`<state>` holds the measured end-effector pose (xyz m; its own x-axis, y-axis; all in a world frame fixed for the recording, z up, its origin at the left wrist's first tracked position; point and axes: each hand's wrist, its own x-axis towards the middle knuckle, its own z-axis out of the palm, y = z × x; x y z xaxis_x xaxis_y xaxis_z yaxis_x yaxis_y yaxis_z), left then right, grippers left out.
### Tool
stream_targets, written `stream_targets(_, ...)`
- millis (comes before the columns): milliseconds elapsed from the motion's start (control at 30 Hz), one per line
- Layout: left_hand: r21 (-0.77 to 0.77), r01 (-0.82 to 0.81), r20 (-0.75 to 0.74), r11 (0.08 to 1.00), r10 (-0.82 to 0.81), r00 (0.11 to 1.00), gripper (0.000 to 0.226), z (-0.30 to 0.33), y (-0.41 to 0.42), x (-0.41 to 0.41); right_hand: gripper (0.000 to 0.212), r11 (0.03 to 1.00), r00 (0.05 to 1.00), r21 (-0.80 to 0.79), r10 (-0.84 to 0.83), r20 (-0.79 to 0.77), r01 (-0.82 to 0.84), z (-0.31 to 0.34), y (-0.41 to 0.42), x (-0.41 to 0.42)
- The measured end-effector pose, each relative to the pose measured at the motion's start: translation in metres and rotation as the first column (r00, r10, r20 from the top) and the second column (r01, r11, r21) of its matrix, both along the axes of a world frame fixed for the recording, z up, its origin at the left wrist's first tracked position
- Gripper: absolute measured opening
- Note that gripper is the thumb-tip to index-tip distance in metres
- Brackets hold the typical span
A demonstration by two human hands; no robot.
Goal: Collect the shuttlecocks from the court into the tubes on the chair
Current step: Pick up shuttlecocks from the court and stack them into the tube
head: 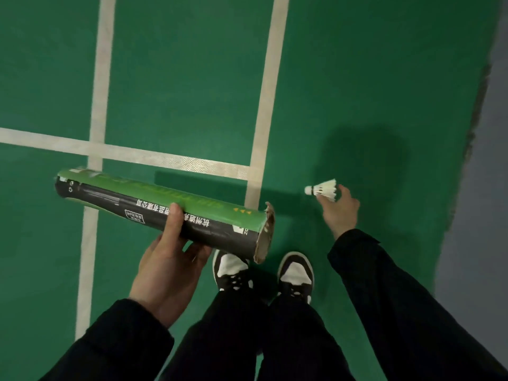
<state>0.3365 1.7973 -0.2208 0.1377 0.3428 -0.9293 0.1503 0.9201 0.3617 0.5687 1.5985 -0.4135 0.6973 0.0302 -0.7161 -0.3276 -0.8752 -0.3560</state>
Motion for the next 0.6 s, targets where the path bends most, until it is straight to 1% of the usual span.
stream_targets(33,0.037,0.004,-0.022,0.999,-0.003,1.000,0.055,-0.009,0.006,-0.003,0.050,0.999,0.999,-0.004,0.046,0.001,-0.046,-0.014,0.002,0.001)
stream_targets(67,0.055,-0.014,-0.035,0.998,0.016,0.999,0.057,-0.011,0.011,-0.005,0.045,0.997,0.997,0.015,0.071,0.007,-0.071,-0.015,0.007,0.000)
stream_targets(100,0.063,-0.024,-0.054,0.998,0.028,0.998,0.062,-0.009,0.015,-0.007,0.039,0.995,0.997,0.055,0.076,0.024,-0.078,-0.006,0.013,-0.005)
stream_targets(133,0.072,-0.024,-0.060,0.997,0.028,0.998,0.069,-0.004,0.017,-0.009,0.033,0.990,0.997,0.128,0.046,0.058,-0.053,0.017,0.020,-0.013)
stream_targets(200,0.088,-0.031,-0.087,0.996,0.039,0.995,0.076,0.019,0.019,-0.013,0.020,0.942,0.996,0.335,-0.036,0.076,0.009,0.101,0.038,-0.034)
stream_targets(233,0.078,-0.085,-0.092,0.993,0.092,0.991,0.077,0.037,0.018,-0.014,0.015,0.906,0.997,0.422,-0.023,0.070,-0.009,0.151,0.045,-0.045)
stream_targets(300,0.026,-0.258,-0.091,0.966,0.259,0.961,0.080,0.072,0.011,-0.015,0.012,0.835,0.992,0.538,0.083,0.094,-0.121,0.246,0.052,-0.067)
stream_targets(367,-0.003,-0.379,-0.077,0.926,0.377,0.923,0.071,0.122,0.004,-0.014,0.014,0.772,0.972,0.594,0.219,0.087,-0.227,0.327,0.055,-0.086)
stream_targets(433,-0.016,-0.434,-0.055,0.901,0.432,0.900,0.065,0.157,-0.010,-0.010,0.016,0.719,0.926,0.611,0.373,0.064,-0.332,0.372,0.060,-0.096)
stream_targets(467,-0.014,-0.451,-0.041,0.892,0.450,0.892,0.065,0.176,-0.015,-0.009,0.017,0.694,0.893,0.617,0.450,0.029,-0.370,0.393,0.063,-0.098)
stream_targets(500,0.001,-0.468,-0.020,0.884,0.468,0.884,0.065,0.199,-0.020,-0.009,0.020,0.676,0.850,0.626,0.525,-0.038,-0.390,0.416,0.067,-0.099)
stream_targets(533,0.012,-0.488,0.009,0.873,0.488,0.873,0.066,0.218,-0.026,-0.011,0.024,0.668,0.795,0.626,0.594,-0.124,-0.402,0.438,0.071,-0.099)
stream_targets(600,0.055,-0.542,0.078,0.838,0.538,0.839,0.066,0.254,-0.037,-0.019,0.034,0.639,0.651,0.615,0.715,-0.254,-0.462,0.474,0.080,-0.098)
